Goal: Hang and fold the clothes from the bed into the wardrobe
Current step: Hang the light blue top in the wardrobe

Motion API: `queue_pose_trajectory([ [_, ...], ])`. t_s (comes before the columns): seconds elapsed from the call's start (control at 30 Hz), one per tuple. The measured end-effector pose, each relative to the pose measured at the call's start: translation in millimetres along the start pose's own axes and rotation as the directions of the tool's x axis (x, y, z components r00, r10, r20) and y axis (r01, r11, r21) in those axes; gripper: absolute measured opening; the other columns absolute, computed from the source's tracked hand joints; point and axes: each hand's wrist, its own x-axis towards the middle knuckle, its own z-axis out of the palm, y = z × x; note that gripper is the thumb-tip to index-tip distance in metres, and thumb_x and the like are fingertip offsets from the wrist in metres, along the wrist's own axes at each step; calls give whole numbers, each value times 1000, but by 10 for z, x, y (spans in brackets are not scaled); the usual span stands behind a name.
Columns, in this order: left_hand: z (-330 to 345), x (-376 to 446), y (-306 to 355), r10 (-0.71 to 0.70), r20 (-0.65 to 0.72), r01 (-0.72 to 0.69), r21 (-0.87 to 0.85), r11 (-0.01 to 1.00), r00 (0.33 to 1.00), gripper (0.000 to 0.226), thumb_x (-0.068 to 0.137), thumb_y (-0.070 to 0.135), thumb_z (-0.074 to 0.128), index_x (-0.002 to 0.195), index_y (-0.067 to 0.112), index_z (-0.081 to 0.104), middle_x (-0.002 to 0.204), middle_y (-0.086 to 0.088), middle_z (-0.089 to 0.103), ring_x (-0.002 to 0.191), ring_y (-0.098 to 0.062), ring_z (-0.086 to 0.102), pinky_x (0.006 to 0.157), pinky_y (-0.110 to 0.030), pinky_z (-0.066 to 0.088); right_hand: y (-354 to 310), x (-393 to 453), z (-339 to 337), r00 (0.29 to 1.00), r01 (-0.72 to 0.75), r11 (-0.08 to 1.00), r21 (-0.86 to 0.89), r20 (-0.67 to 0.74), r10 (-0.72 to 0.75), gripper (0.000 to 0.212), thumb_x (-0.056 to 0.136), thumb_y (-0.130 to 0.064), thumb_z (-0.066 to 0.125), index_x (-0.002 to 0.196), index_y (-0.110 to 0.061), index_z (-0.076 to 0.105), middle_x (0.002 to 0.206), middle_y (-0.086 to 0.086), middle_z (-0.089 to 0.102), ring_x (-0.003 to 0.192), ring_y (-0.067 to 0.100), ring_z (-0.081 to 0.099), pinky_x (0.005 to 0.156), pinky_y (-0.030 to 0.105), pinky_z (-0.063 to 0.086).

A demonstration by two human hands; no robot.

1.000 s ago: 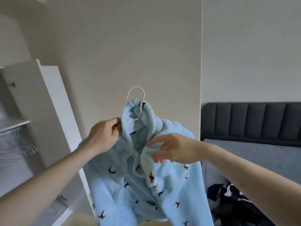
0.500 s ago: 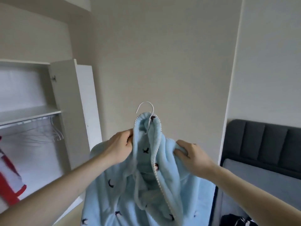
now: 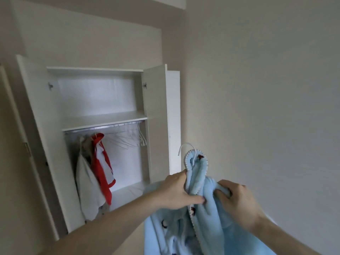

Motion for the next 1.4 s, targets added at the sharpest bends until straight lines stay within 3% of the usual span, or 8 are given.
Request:
queue_pose_trajectory([
  [0.1,-284,99,-500,29,-177,-37,-40,999,984,15,84,34,66,90,20,62,79,6,69,71,-13,65,64,-39,55,-221,333,388,996,60,992,108,62,-67,14,92,-31,63,81,-25,58,60,-9,58,54,8,49,55,28,44],
  [0.33,-1075,361,-1812,-89,-285,69,-80,994,955,19,86,35,55,71,21,55,57,7,54,52,-10,47,51,-29,36,-470,1114,1167,879,-112,928,354,471,-73,16,98,-48,64,105,-35,70,67,-9,55,64,7,47,59,20,37],
  [0.43,-1279,501,-2288,-125,-263,93,-132,987,957,18,89,22,56,73,17,59,57,8,54,52,-11,48,50,-29,37,-497,1348,1538,810,-161,925,344,582,-75,29,101,-35,63,77,-20,63,71,-9,51,69,8,46,64,22,35],
  [0.53,-1407,644,-2544,-98,-283,86,-52,995,954,28,89,15,56,68,32,58,54,16,56,46,1,48,44,-12,34,-592,1528,1939,767,-199,886,418,629,-125,27,106,-28,57,95,-7,70,90,-1,71,84,16,64,80,33,48],
  [0.73,-1751,1244,-3266,-164,-267,222,205,953,950,9,84,21,55,78,18,50,81,1,52,77,-25,57,66,-41,53,-864,2288,2794,885,-278,781,559,466,-19,24,105,-35,53,104,-26,75,101,3,77,97,23,73,92,43,56],
  [0.93,-1856,1745,-4239,-354,-224,404,241,883,908,31,89,33,56,113,14,50,116,-6,53,109,-27,50,95,-44,48,-826,3171,3739,896,-280,785,553,444,6,34,104,-29,55,85,-2,60,69,0,52,65,13,48,65,30,38],
  [1.07,-1994,2077,-4843,-444,-145,464,170,869,884,59,94,41,56,146,16,46,141,-6,52,129,-27,49,109,-42,43,-716,3757,4371,893,-302,772,560,450,22,33,103,-22,55,71,-15,50,59,-9,42,55,7,38,53,19,31],
  [1.4,-2803,2373,-6125,-555,-271,606,166,778,787,64,93,28,64,152,27,40,153,2,43,135,-19,47,114,-35,40,-702,5250,5769,858,-286,773,566,510,-56,38,105,-23,53,68,-19,43,57,-7,36,54,11,34,51,20,27],
])
